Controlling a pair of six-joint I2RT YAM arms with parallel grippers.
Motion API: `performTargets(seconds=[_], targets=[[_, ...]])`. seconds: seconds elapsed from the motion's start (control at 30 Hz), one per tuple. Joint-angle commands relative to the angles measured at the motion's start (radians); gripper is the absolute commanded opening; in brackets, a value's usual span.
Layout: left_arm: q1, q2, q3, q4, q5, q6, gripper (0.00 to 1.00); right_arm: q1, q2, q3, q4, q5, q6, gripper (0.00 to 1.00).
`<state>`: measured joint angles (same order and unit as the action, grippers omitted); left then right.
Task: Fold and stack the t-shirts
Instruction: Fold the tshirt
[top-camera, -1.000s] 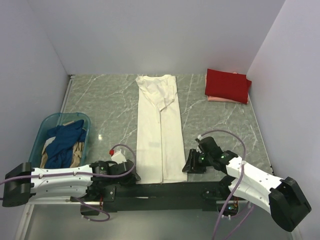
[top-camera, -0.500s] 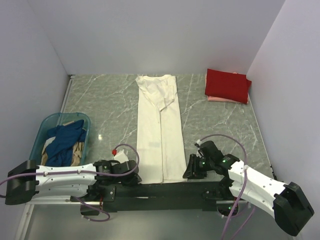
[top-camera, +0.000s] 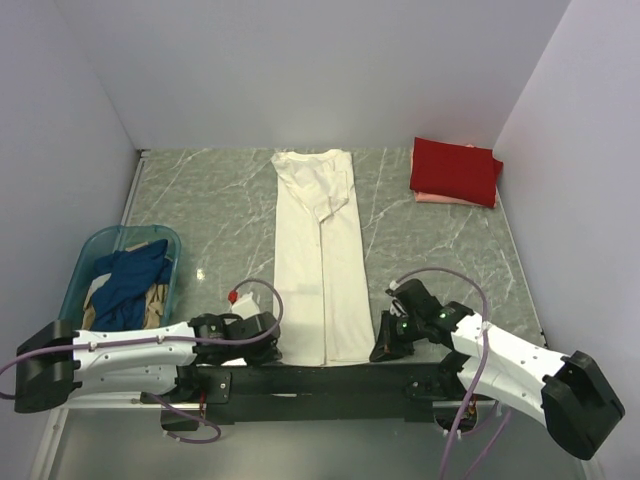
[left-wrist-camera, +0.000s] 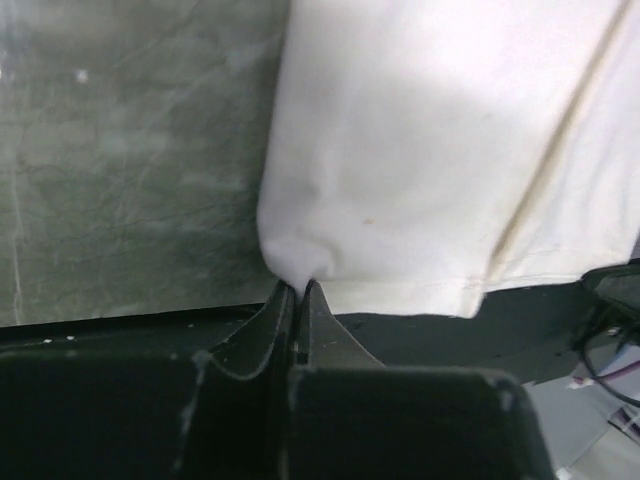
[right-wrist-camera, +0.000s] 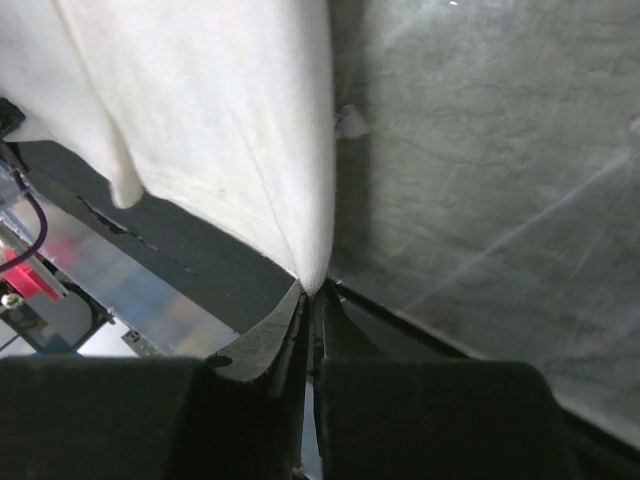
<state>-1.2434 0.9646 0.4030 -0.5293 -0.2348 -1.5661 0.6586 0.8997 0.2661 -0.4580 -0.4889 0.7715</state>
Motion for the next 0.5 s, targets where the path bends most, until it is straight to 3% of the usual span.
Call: performTargets(seconds=[0.0,0.23,0.47], targets=[[0.056,-0.027,0.080,-0.011,-0.031,0.096,0.01,0.000,0.016,0.139,-0.082,0.032,-0.050,0.04],[0.284,0.055,0.238,0.066,0.006,0.384,0.01,-0.065,0.183,0.395,-0.018,0.064,-0.138,0.00],[0.542,0.242,0.410,0.169,0.037,0.495,0.01,-0.169,0.457,0.628,0.137,0.091,-0.134,0.00]])
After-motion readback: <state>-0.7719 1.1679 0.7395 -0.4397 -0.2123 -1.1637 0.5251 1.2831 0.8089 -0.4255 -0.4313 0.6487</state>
